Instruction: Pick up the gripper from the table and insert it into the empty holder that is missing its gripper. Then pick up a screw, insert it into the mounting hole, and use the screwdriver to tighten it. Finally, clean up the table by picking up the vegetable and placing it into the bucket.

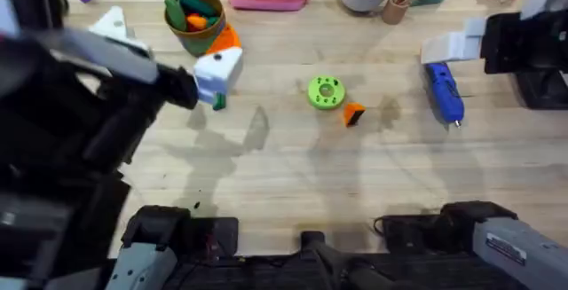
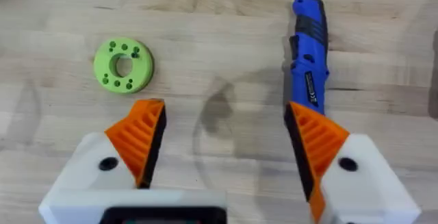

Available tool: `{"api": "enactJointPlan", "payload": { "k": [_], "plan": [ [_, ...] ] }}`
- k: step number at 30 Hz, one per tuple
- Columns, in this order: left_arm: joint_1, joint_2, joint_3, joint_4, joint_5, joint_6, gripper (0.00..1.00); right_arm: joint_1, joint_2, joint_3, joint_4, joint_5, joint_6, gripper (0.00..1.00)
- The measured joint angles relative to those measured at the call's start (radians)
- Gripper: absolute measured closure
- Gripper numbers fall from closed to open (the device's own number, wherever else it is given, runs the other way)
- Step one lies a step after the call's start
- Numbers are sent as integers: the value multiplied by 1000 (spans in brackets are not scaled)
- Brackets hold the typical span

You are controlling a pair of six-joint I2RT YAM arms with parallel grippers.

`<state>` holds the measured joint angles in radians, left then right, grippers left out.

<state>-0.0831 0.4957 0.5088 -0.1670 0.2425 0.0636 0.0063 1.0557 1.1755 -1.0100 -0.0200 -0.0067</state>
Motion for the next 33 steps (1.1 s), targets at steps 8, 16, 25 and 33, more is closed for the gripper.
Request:
{"api": "enactJointPlan", "payload": {
  "k": [8,16,25,33],
  "plan": [
    [69,-181,-251,226,179,0,15,0,0,0,0,0,0,7],
    [76,-366,-408,254,287,0,15,0,0,0,0,0,0,8],
    [76,-487,-501,257,383,0,16,0,0,0,0,0,0,8],
    [76,-487,-501,229,401,-28,16,0,0,0,0,0,0,8]
  ]
}}
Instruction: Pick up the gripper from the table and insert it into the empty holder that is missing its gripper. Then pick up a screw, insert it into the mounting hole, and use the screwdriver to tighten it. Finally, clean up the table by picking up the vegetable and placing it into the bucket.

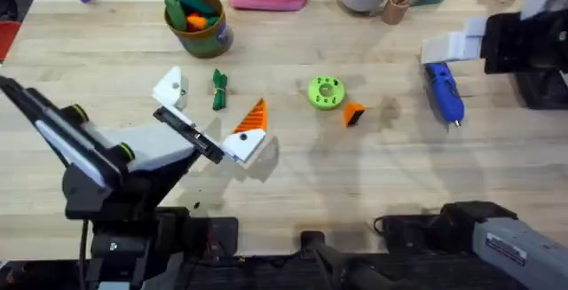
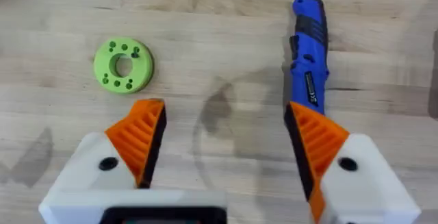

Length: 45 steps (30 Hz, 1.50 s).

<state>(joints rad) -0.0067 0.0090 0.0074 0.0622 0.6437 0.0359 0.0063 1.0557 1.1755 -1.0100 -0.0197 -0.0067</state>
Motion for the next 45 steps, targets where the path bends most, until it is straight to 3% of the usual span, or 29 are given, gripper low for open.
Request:
{"api": "enactJointPlan", "payload": {
  "k": [10,15,24,35,45],
  "plan": [
    [0,0,0,-124,126,-29,15,0,0,0,0,0,0,8],
    [0,-3,2,-145,246,22,15,0,0,0,0,0,0,8],
    [0,-3,3,-163,373,58,15,0,0,0,0,0,0,8],
    [0,-3,3,-168,413,61,15,0,0,0,0,0,0,7],
    [0,-3,3,-169,416,6,15,0,0,0,0,0,0,8]
  ]
}}
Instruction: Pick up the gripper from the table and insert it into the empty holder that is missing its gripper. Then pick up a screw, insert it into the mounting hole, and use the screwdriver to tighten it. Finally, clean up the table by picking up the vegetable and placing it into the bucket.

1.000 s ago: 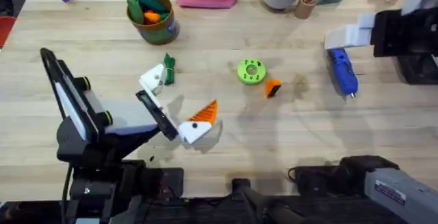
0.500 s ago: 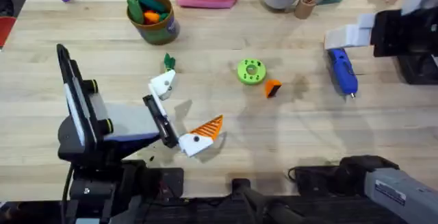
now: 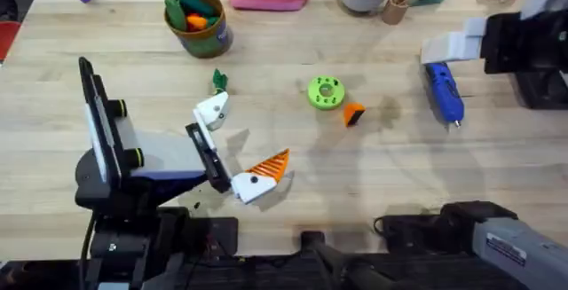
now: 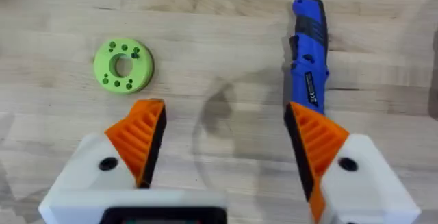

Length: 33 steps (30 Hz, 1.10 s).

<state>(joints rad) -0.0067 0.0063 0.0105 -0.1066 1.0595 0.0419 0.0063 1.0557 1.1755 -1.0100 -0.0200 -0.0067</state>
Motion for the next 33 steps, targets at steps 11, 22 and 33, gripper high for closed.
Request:
{"api": "enactJointPlan", "payload": {
  "k": [11,22,33],
  "plan": [
    [0,0,0,-1,3,-13,15,0,0,0,0,0,0,8],
    [0,0,0,-1,3,-13,15,0,0,0,0,0,0,7],
    [0,0,0,-1,3,-13,15,0,0,0,0,0,0,8]
  ]
}}
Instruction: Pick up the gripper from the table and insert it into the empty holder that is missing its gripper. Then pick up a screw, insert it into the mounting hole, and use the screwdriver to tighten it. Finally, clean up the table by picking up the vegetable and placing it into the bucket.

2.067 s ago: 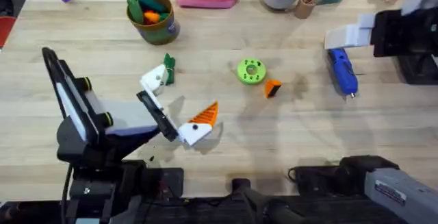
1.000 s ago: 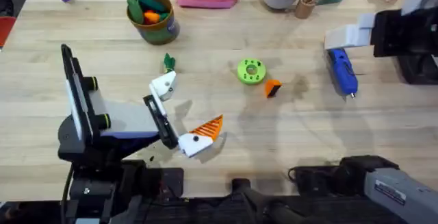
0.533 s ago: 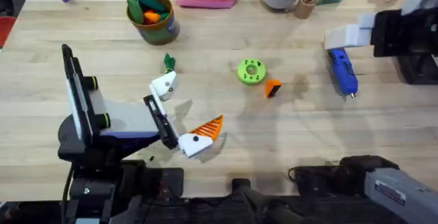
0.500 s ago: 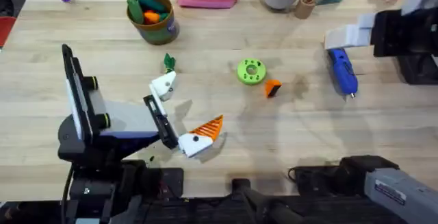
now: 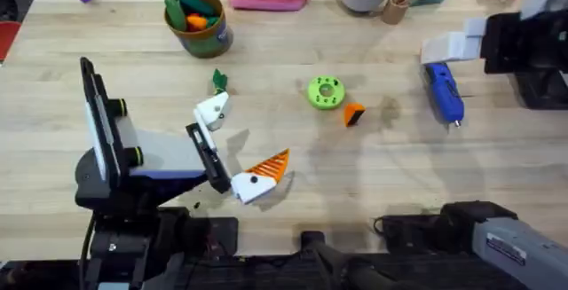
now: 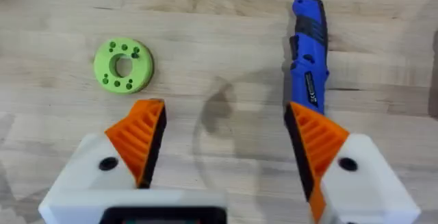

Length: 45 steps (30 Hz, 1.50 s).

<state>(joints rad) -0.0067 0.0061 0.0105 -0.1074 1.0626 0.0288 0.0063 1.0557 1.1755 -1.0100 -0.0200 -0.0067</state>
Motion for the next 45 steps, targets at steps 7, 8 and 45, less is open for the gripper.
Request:
{"api": "enactJointPlan", "payload": {
  "k": [7,8,45],
  "plan": [
    [0,0,0,0,0,0,15,0,0,0,0,0,0,8],
    [0,0,0,0,0,0,15,0,0,0,0,0,0,8],
    [0,0,0,0,0,0,16,456,352,90,-177,74,457,8]
  ]
}}
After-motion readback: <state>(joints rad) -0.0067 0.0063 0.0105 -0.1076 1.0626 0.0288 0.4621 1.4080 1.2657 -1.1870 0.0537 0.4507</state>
